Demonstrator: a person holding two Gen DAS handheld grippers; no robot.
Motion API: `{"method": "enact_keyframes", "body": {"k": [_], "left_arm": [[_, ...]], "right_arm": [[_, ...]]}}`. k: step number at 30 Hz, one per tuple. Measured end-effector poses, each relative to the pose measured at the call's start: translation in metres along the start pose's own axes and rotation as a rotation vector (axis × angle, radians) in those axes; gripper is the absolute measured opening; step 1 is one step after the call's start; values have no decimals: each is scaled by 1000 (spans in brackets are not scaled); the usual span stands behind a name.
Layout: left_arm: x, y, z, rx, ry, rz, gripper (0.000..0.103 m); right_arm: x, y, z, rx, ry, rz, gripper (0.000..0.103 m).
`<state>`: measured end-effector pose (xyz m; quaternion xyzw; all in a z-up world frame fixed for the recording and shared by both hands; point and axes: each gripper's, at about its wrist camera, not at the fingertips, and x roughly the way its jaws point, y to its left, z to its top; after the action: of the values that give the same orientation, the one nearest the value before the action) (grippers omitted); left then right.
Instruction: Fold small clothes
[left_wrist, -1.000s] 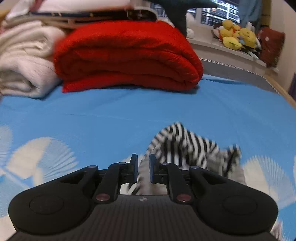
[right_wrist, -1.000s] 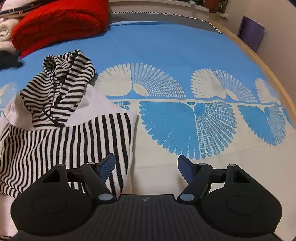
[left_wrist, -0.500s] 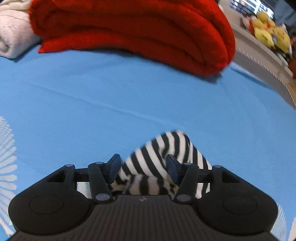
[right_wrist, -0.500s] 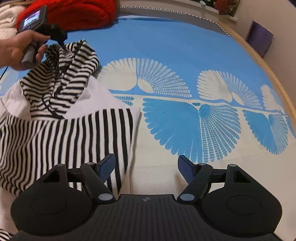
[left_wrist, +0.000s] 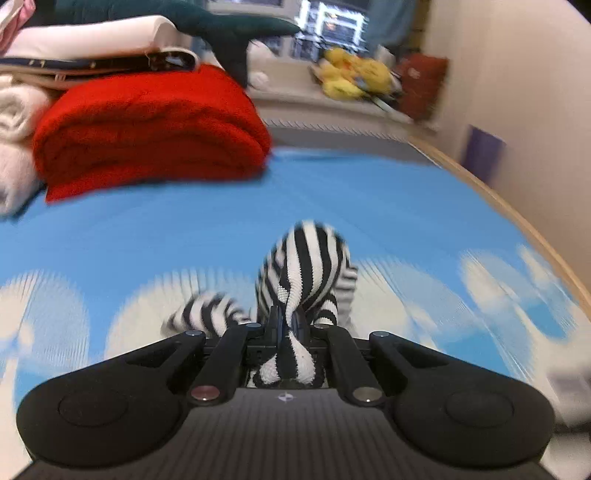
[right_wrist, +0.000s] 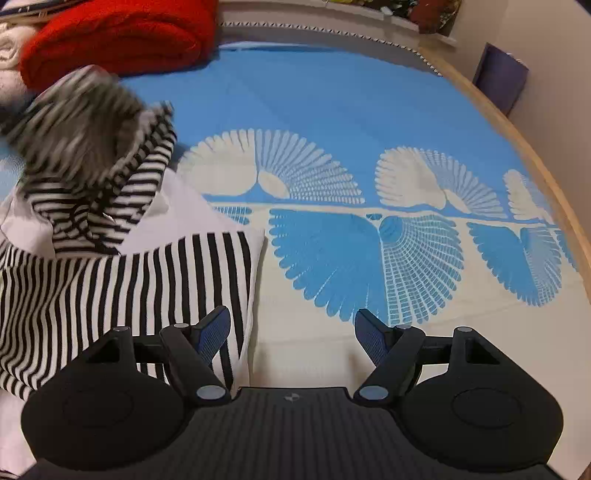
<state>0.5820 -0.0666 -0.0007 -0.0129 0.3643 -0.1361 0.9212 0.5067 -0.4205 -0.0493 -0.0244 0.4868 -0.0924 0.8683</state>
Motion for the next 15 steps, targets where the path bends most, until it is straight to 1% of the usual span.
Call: {"method": "enact_keyframes", "body": {"k": [1,2,4,5,6,7,8,9,10,11,12,13,14,15], "left_arm": [[-29,-2,-24,-14,48,18,6],[-48,1,-44,-48,107,35,8],[-76,16,-75,-155,269,59,8],[-85,24,-81,-193,294,64,10],[-97,32,-82,-224,285,70,15],[-105,40,-77,-242,253,78,28],[-109,46,-71,-249,212,84,41],[-109,50,-64,-257,164,92,44],[-104,58,-59,-292,131,109,45],[-98,66,-60,-340,125,121,45],[-88,78,-64,-401,134,125,45],[-75,89,-72,-467,174,140,45],[-62,98,-84,-538,256,179,45],[-51,106,-95,-595,330,194,45]], "right_arm": [[-3,0,1,8,-8,0,76],[-5,-1,2,21,-16,0,76],[-11,-3,5,59,-35,3,76],[-13,-3,6,78,-44,6,75],[-16,-4,7,101,-54,14,75],[-19,-4,8,119,-63,23,73],[-22,-4,8,141,-73,34,69],[-25,-4,9,163,-83,52,64],[-27,-3,9,182,-90,73,60],[-28,-2,9,202,-96,94,49],[-28,0,8,220,-96,120,40],[-26,2,8,239,-89,149,38],[-22,4,6,264,-72,179,38],[-17,6,5,293,-42,212,38]]}}
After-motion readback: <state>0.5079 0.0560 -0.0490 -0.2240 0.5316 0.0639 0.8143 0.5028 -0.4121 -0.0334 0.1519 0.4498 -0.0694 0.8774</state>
